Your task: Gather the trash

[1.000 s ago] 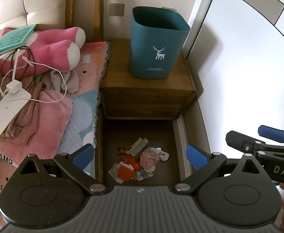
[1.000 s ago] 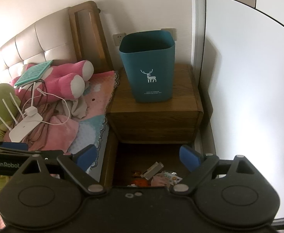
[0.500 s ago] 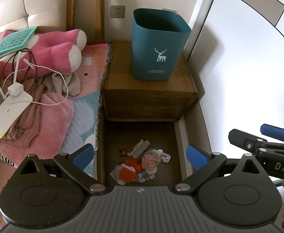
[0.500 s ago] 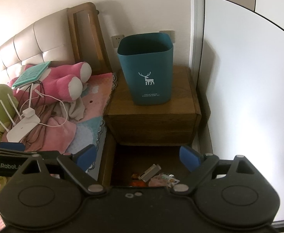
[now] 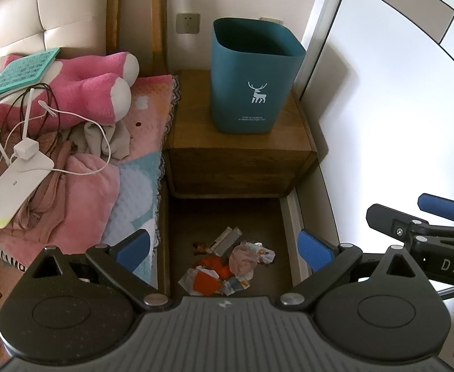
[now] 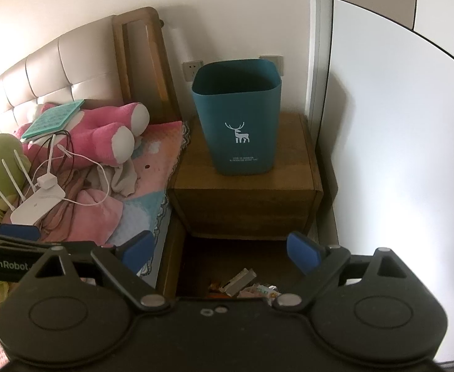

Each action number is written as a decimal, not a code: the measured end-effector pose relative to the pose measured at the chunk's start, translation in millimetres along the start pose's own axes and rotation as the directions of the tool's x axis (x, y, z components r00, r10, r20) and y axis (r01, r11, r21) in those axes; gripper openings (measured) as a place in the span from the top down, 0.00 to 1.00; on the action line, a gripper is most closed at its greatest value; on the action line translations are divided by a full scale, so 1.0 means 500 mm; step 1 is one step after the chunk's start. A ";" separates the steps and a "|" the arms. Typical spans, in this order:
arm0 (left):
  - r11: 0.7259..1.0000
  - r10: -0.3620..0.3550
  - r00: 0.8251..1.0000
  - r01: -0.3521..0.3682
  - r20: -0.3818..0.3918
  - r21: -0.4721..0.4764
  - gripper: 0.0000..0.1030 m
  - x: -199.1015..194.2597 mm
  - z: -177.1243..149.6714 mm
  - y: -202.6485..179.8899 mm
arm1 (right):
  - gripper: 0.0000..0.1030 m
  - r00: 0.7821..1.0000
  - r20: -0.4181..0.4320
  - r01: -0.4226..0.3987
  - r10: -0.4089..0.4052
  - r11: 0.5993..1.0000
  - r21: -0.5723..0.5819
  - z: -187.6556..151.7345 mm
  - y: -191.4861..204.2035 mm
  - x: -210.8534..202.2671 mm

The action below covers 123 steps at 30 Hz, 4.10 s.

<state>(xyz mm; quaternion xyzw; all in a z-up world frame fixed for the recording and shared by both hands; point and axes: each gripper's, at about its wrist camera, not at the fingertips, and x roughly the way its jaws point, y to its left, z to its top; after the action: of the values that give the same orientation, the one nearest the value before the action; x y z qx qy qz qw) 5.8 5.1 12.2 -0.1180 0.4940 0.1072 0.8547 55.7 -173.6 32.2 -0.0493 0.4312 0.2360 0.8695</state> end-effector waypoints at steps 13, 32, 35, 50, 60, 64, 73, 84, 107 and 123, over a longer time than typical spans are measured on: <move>1.000 0.003 1.000 -0.003 0.011 -0.003 0.01 -0.003 0.008 0.014 | 0.10 1.000 0.003 0.000 0.000 1.000 -0.002 0.005 0.005 0.004; 1.000 -0.008 1.000 0.008 0.017 0.007 0.01 0.003 0.011 0.034 | 0.10 1.000 -0.003 0.004 -0.004 1.000 0.003 -0.008 0.048 0.036; 1.000 -0.006 1.000 0.005 0.023 0.019 0.01 0.018 0.014 0.048 | 0.10 1.000 0.003 0.009 -0.009 1.000 0.004 -0.014 0.049 0.048; 0.995 0.096 0.995 -0.096 -0.012 -0.005 0.01 0.297 -0.069 0.050 | 0.11 0.990 -0.139 -0.040 0.035 0.999 -0.036 -0.089 -0.132 0.351; 0.993 0.084 0.986 -0.095 -0.144 -0.068 0.01 0.630 -0.194 0.002 | 0.12 0.951 -0.306 -0.089 0.038 0.984 -0.153 -0.229 -0.188 0.657; 0.992 0.092 0.973 -0.108 -0.211 -0.066 0.01 0.763 -0.264 0.000 | 0.12 0.930 -0.365 -0.110 0.041 0.979 -0.169 -0.300 -0.196 0.779; 0.993 0.108 0.946 -0.090 -0.306 0.074 0.02 1.043 -0.432 0.009 | 0.12 0.900 -0.434 -0.178 0.030 0.936 -0.305 -0.469 -0.203 1.004; 0.978 0.125 0.923 -0.052 -0.364 0.202 0.02 1.270 -0.565 0.035 | 0.13 0.892 -0.451 -0.200 -0.002 0.894 -0.400 -0.587 -0.205 1.202; 0.995 0.052 0.883 -0.006 -0.466 0.100 0.47 1.450 -0.672 0.039 | 0.64 0.887 -0.460 -0.201 -0.045 0.859 -0.472 -0.700 -0.185 1.333; 0.996 0.085 0.899 -0.068 -0.431 0.054 0.91 1.376 -0.633 0.053 | 0.99 0.898 -0.440 -0.164 -0.027 0.906 -0.389 -0.658 -0.186 1.247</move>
<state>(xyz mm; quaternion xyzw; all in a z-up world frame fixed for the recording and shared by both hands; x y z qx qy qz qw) 74.8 -21.5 -741.8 -0.1035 0.6774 0.1026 0.7210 181.1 -121.5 -665.6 -0.2694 0.5554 0.3366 0.7111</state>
